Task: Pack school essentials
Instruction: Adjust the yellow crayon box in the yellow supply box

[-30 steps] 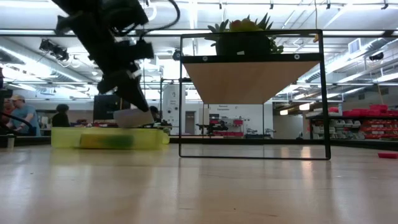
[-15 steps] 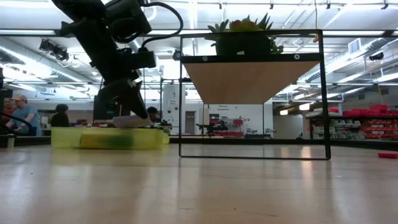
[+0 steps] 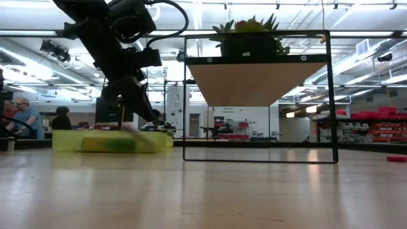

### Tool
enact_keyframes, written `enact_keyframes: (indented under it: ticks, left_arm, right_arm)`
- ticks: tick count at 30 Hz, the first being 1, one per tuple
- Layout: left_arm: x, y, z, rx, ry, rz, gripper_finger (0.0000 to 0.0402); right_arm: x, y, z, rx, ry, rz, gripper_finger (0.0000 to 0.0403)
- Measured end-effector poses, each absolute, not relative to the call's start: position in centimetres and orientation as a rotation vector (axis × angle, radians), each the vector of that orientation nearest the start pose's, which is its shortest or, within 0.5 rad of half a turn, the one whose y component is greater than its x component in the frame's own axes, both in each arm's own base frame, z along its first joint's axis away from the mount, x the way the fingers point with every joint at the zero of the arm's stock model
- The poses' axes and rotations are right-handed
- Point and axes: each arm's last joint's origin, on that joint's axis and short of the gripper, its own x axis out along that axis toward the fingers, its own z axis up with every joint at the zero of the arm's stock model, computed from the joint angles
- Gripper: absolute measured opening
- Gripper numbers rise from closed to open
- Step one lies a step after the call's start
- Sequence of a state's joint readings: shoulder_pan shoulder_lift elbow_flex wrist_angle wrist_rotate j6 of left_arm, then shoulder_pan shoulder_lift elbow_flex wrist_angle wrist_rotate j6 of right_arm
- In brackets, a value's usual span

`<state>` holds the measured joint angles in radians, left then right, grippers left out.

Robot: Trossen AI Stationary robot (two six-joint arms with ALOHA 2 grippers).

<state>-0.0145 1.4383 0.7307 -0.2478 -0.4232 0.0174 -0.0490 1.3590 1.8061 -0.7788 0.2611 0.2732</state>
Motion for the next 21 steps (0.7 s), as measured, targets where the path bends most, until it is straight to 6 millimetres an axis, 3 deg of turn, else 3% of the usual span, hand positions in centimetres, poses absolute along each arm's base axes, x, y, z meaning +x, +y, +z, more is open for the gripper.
enact_keyframes:
  ticks: [4,8,15,21]
  left_arm:
    - [25.9,0.8,18.6,0.214,0.921,0.372,0.0156]
    - [24.0,0.8,20.1,0.194,0.951,0.374,0.0174]
    - [20.2,0.6,22.0,0.120,1.046,0.293,0.0155]
    - [18.7,0.7,20.0,0.114,1.087,0.305,0.0127]
  right_arm:
    - [24.9,-2.0,49.0,0.231,0.287,-0.350,0.0190]
    - [24.9,-2.0,49.0,0.230,0.288,-0.350,0.0190]
    - [24.9,-2.0,49.0,0.223,0.289,-0.349,0.0190]
    - [24.9,-2.0,49.1,0.219,0.286,-0.348,0.0190]
